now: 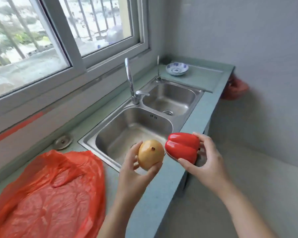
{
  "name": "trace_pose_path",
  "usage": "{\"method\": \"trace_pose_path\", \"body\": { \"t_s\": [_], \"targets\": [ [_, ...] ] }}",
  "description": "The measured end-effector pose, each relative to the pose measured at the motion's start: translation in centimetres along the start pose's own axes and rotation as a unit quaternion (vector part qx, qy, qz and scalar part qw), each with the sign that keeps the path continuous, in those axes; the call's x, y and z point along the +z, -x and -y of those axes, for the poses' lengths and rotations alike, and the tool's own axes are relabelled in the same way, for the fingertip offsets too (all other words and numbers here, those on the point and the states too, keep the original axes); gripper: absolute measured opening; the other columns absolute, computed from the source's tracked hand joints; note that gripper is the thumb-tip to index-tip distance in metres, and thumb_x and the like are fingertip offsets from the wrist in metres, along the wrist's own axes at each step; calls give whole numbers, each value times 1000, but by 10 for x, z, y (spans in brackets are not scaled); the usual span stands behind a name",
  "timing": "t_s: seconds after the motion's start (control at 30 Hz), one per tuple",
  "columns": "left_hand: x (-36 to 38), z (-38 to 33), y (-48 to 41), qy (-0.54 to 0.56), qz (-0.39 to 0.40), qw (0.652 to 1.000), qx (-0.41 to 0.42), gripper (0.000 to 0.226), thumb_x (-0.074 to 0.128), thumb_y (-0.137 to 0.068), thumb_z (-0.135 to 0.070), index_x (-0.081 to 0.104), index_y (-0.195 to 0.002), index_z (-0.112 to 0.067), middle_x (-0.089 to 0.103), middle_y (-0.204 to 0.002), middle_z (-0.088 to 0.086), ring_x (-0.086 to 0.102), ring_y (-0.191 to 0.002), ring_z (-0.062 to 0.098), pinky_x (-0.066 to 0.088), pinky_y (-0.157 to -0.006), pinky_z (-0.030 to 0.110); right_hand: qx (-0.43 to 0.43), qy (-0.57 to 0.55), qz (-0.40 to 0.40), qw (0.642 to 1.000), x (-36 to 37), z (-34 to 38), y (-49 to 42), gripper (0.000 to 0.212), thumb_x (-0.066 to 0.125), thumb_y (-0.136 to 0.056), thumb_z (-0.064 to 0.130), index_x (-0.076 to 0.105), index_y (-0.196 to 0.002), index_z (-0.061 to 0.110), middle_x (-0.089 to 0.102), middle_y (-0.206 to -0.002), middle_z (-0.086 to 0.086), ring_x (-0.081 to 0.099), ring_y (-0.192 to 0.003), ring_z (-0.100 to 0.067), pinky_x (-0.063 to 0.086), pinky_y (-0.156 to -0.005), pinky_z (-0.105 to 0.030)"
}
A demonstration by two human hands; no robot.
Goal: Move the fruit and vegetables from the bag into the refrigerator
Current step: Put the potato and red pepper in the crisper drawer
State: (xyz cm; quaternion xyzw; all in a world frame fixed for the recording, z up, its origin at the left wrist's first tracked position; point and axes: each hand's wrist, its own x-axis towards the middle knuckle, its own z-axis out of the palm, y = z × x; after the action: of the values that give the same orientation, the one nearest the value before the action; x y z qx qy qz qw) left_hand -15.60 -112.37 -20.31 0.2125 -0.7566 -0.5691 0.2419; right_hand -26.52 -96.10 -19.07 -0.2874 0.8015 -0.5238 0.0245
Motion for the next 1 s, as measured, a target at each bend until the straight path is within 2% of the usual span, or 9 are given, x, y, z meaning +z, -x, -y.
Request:
{"method": "trace_pose_path", "body": {
  "t_s": [0.13, 0.27, 0.3, 0.4, 0.53, 0.6, 0.7, 0.8, 1.0],
  "targets": [
    [70, -27, 2, 14, 64, 998, 18, 62, 75, -56, -42, 53, -114, -41, 59, -105, -27, 60, -94, 3, 48, -82, 26, 17, 5, -72, 997, -71, -26, 19, 67, 68, -56, 53, 35, -116, 50, 47, -119, 20, 52, -101, 2, 41, -82, -8],
    [158, -61, 20, 44, 147, 988, 18, 65, 83, -59, -26, 54, -116, -34, 63, -103, -8, 63, -84, -1, 47, -70, 12, 41, 21, -140, 989, -155, -53, 51, 70, 67, -56, 53, 35, -118, 49, 48, -120, 18, 51, -102, 4, 37, -79, -2],
    [184, -68, 26, 45, 169, 984, 21, 65, 83, -58, -30, 54, -116, -37, 64, -103, -7, 64, -85, 2, 49, -72, 15, 48, 27, -161, 985, -178, -62, 61, 69, 67, -56, 53, 35, -117, 50, 48, -119, 19, 51, -101, 4, 37, -79, -2],
    [256, -85, 44, 29, 221, 974, 47, 68, 76, -53, -48, 52, -117, -43, 63, -107, -16, 63, -95, 12, 52, -85, 35, 67, 46, -210, 974, -242, -91, 89, 71, 67, -55, 52, 37, -118, 48, 48, -118, 21, 52, -100, 4, 39, -78, -4],
    [348, -111, 72, 31, 280, 956, 81, 70, 72, -53, -50, 50, -119, -42, 57, -110, -30, 60, -98, 5, 49, -87, 29, 96, 73, -263, 957, -324, -127, 132, 77, 66, -56, 52, 42, -125, 32, 49, -119, 15, 52, -102, 2, 42, -81, -9],
    [389, -122, 91, 30, 316, 944, 89, 69, 72, -54, -51, 50, -119, -42, 57, -111, -30, 59, -100, 3, 48, -88, 27, 110, 76, -296, 946, -361, -138, 154, 76, 67, -56, 52, 42, -125, 34, 48, -120, 15, 52, -102, 3, 41, -80, -8],
    [441, -136, 116, 22, 375, 922, 94, 68, 71, -54, -52, 49, -118, -45, 57, -110, -29, 57, -100, -1, 47, -87, 19, 128, 77, -346, 926, -404, -146, 186, 68, 66, -56, 50, 38, -118, 46, 47, -117, 20, 51, -100, 5, 39, -77, -4],
    [486, -150, 135, 17, 426, 898, 109, 65, 74, -58, -46, 49, -118, -43, 52, -111, -35, 56, -99, -3, 45, -86, 16, 162, 96, -398, 898, -434, -157, 218, 70, 65, -56, 52, 39, -119, 40, 49, -117, 15, 52, -99, 5, 39, -78, -4],
    [570, -169, 166, 19, 524, 843, 120, 65, 75, -60, -42, 50, -119, -40, 58, -109, -23, 56, -100, 0, 47, -90, 26, 242, 114, -483, 834, -478, -178, 278, 79, 65, -55, 55, 39, -125, 32, 47, -121, 12, 48, -103, 6, 40, -78, -5]
  ]
}}
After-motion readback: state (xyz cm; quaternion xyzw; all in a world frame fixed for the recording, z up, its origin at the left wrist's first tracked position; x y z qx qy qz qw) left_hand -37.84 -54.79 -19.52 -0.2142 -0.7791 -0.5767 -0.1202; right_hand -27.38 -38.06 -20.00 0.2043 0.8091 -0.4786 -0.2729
